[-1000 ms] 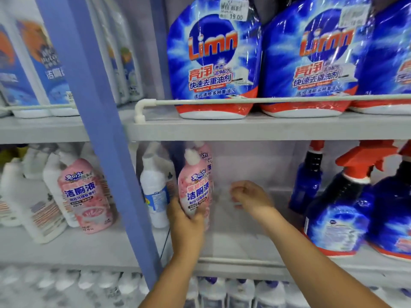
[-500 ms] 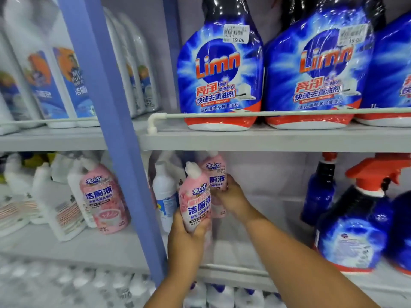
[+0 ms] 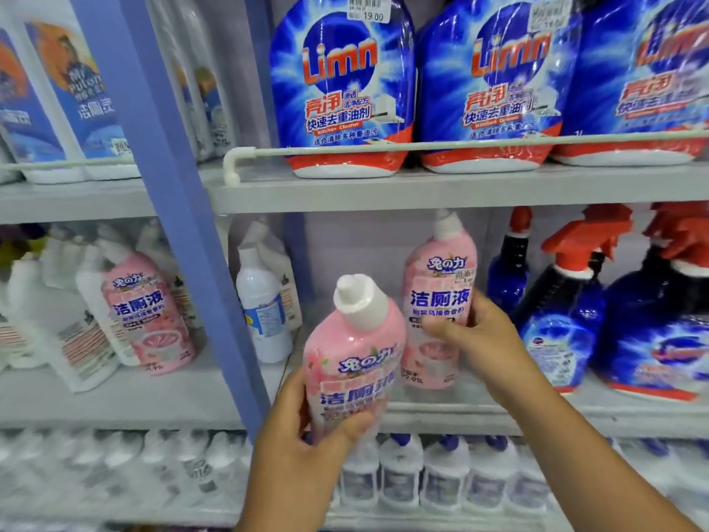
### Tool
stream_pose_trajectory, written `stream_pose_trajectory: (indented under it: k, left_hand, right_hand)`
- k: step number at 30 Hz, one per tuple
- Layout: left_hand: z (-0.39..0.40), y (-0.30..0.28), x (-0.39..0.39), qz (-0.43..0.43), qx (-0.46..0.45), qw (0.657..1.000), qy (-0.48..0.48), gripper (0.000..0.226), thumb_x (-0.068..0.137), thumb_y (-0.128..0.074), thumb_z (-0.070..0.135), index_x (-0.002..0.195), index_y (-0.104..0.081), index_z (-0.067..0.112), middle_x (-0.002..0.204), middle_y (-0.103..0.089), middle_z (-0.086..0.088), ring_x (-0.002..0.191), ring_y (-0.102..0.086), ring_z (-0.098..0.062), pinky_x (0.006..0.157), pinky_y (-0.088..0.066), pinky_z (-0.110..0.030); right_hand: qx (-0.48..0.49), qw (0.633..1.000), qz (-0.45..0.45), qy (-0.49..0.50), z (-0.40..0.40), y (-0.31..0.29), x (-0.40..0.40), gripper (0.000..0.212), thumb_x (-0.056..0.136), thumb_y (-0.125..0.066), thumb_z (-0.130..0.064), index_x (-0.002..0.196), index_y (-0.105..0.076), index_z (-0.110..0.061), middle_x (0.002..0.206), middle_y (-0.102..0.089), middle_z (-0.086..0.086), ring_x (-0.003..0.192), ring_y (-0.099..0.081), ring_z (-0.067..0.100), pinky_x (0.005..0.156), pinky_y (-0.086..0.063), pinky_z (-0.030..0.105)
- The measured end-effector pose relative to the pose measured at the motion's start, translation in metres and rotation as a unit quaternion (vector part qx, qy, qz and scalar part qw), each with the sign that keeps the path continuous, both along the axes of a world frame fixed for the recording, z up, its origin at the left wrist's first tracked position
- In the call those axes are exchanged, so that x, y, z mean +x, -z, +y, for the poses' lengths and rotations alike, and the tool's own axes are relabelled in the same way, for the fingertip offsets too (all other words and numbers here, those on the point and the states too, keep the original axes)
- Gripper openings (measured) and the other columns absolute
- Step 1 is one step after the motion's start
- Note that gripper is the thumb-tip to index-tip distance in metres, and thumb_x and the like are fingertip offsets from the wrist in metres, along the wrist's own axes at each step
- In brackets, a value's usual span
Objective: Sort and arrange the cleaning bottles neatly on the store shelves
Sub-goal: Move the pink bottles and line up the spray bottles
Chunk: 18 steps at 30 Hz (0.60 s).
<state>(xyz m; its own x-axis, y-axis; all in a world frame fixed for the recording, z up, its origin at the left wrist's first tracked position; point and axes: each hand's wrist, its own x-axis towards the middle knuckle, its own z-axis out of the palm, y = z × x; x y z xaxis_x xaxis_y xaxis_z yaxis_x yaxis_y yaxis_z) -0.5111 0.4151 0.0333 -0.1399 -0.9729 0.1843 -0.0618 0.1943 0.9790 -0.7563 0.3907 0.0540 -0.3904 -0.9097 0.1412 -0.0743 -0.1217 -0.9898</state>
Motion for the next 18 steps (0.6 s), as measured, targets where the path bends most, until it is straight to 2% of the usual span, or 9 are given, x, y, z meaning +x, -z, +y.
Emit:
stream_pose_trajectory:
  k: [1,3,6,7,9,12,14,16,18]
  left_hand:
    - [0.007,0.001,0.011,0.003,0.019,1.0,0.006,0.075,0.064,-0.087,-0.014,0.115,-0.066,0.037,0.096,-0.079,0.014,0.087,-0.074,0.0,0.074,-0.057,-0.016]
    - [0.016,0.004,0.035,0.024,0.052,0.998,0.003,0.072,0.056,-0.089,-0.015,0.11,-0.068,0.029,0.09,-0.08,0.007,0.079,-0.075,-0.002,0.065,-0.055,-0.012]
    - [0.014,0.009,0.073,0.039,0.061,0.996,-0.043,0.064,0.049,-0.088,0.008,0.108,-0.07,0.025,0.092,-0.081,0.002,0.079,-0.075,-0.005,0.063,-0.054,-0.012]
    - [0.013,0.011,0.087,0.042,0.057,0.996,-0.06,0.062,0.05,-0.085,0.011,0.109,-0.069,0.024,0.093,-0.081,0.001,0.08,-0.075,-0.005,0.064,-0.055,-0.013]
    - [0.012,0.012,0.115,0.037,0.048,0.993,-0.1,0.058,0.054,-0.087,0.008,0.107,-0.068,0.021,0.092,-0.081,0.0,0.078,-0.075,-0.005,0.064,-0.055,-0.013]
    - [0.01,0.011,0.157,0.012,0.031,0.988,-0.153,0.047,0.069,-0.086,-0.009,0.103,-0.068,0.018,0.086,-0.08,0.001,0.072,-0.073,-0.003,0.063,-0.054,-0.013]
    - [0.008,0.011,0.185,0.001,0.029,0.982,-0.186,0.046,0.072,-0.084,-0.009,0.105,-0.069,0.019,0.089,-0.08,-0.001,0.074,-0.073,-0.004,0.064,-0.054,-0.013]
    - [0.003,0.016,0.214,0.007,0.026,0.976,-0.216,0.048,0.07,-0.087,0.0,0.11,-0.069,0.02,0.091,-0.08,0.0,0.075,-0.073,-0.003,0.062,-0.054,-0.014]
    - [-0.008,0.019,0.244,0.013,0.02,0.97,-0.243,0.046,0.073,-0.081,0.005,0.113,-0.068,0.023,0.091,-0.08,0.004,0.075,-0.073,-0.002,0.057,-0.053,-0.013]
  right_hand:
    - [0.002,1.0,-0.002,-0.014,0.012,-0.005,0.004,0.04,0.078,-0.082,-0.006,0.113,-0.07,-0.021,0.1,-0.079,-0.002,0.093,-0.076,0.017,0.074,-0.061,0.03]
    - [0.006,0.999,-0.01,-0.045,0.032,-0.01,0.018,0.041,0.073,-0.082,-0.014,0.112,-0.07,-0.022,0.103,-0.079,0.0,0.094,-0.076,0.018,0.079,-0.06,0.034]
    - [0.014,0.995,-0.038,-0.095,0.048,-0.01,0.053,0.044,0.063,-0.08,-0.022,0.107,-0.072,-0.022,0.1,-0.08,0.001,0.091,-0.076,0.018,0.068,-0.06,0.027]
    - [0.019,0.991,-0.05,-0.119,0.051,-0.007,0.067,0.046,0.06,-0.085,-0.025,0.104,-0.073,-0.021,0.099,-0.08,0.003,0.09,-0.076,0.019,0.064,-0.06,0.026]
    - [0.032,0.979,-0.067,-0.19,0.05,0.001,0.098,0.062,0.044,-0.099,-0.031,0.101,-0.076,-0.022,0.099,-0.08,0.006,0.088,-0.077,0.021,0.061,-0.061,0.029]
    - [0.058,0.95,-0.092,-0.292,0.041,0.013,0.151,0.08,0.028,-0.099,-0.036,0.104,-0.078,-0.025,0.101,-0.08,0.007,0.089,-0.077,0.018,0.067,-0.059,0.023]
    - [0.076,0.927,-0.105,-0.352,0.032,0.017,0.189,0.084,0.028,-0.102,-0.045,0.107,-0.078,-0.031,0.105,-0.079,0.005,0.095,-0.076,0.017,0.072,-0.058,0.022]
    - [0.086,0.915,-0.106,-0.38,0.019,0.022,0.224,0.082,0.032,-0.103,-0.047,0.108,-0.077,-0.029,0.107,-0.079,0.006,0.098,-0.076,0.02,0.076,-0.059,0.025]
    - [0.088,0.919,-0.093,-0.374,0.005,0.022,0.255,0.067,0.046,-0.101,-0.034,0.108,-0.075,-0.026,0.105,-0.079,0.005,0.098,-0.076,0.02,0.078,-0.06,0.029]
